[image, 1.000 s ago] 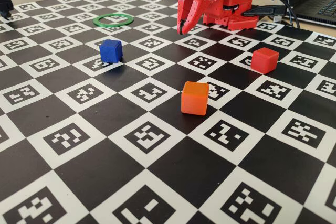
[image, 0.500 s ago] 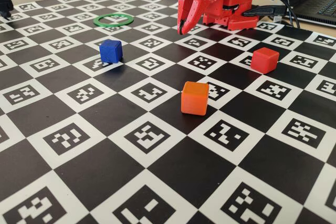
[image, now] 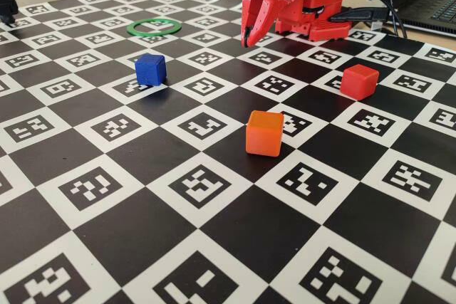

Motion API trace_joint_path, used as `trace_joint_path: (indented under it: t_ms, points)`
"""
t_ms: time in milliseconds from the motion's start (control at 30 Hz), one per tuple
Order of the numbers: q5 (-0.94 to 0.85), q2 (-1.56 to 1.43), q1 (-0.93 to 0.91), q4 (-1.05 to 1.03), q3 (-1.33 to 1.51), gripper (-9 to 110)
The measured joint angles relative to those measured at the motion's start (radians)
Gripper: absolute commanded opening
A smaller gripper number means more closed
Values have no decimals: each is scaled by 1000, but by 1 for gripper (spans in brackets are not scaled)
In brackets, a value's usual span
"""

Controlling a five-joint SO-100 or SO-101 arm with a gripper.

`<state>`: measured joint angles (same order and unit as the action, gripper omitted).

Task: Grab the red cube then put it in the green circle then put the blue cube on top and finally the orange cube on top

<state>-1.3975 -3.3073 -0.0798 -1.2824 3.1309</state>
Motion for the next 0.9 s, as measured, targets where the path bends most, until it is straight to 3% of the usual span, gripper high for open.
trace_joint_path:
  t_ms: [233,900]
  points:
    - [206,121,25,40,-71,-5]
    - [683,894,290,-258,-1043,-5]
